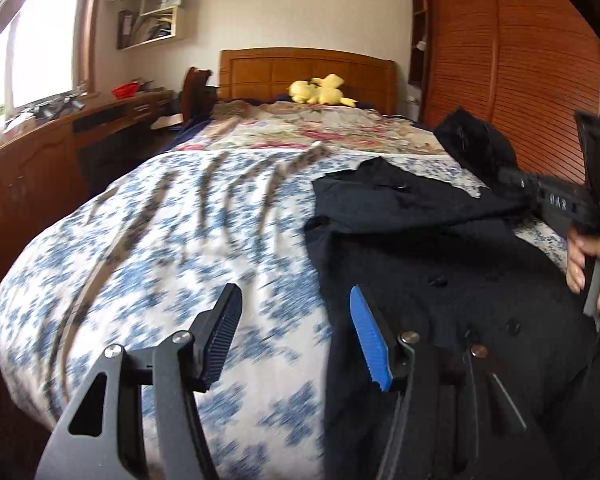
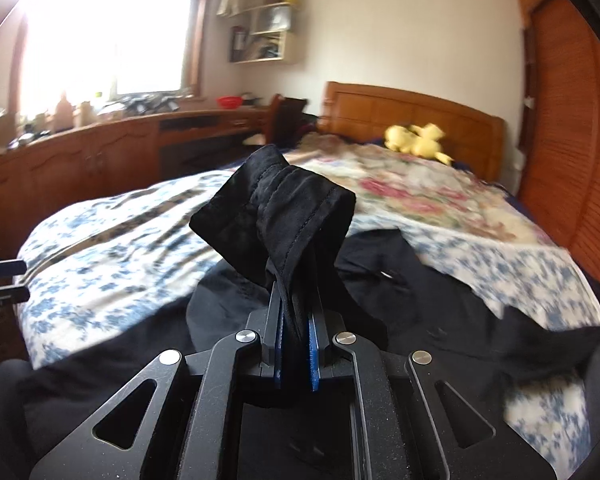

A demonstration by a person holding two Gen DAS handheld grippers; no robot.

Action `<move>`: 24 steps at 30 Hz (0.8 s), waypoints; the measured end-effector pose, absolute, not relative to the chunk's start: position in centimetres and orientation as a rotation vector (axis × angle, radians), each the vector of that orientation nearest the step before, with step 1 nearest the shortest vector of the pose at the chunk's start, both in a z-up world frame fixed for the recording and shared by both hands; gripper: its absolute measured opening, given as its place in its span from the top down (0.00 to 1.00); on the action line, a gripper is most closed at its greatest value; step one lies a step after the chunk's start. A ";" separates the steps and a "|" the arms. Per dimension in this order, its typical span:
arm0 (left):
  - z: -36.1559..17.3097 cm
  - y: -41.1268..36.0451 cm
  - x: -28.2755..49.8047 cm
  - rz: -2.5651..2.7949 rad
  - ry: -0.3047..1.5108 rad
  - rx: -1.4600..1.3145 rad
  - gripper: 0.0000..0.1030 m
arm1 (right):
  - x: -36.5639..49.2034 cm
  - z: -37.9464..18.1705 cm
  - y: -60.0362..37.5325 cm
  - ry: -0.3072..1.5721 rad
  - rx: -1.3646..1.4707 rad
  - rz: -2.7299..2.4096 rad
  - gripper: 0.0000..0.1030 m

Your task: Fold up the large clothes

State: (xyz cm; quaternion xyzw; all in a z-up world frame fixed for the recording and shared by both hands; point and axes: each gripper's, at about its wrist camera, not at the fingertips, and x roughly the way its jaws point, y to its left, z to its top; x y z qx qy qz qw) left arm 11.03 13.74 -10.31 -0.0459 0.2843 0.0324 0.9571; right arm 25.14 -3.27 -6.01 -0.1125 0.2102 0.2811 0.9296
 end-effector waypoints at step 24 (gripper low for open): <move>-14.0 4.1 22.2 -0.132 0.583 -0.051 0.46 | 23.4 -14.5 -13.2 0.731 -0.142 0.482 0.48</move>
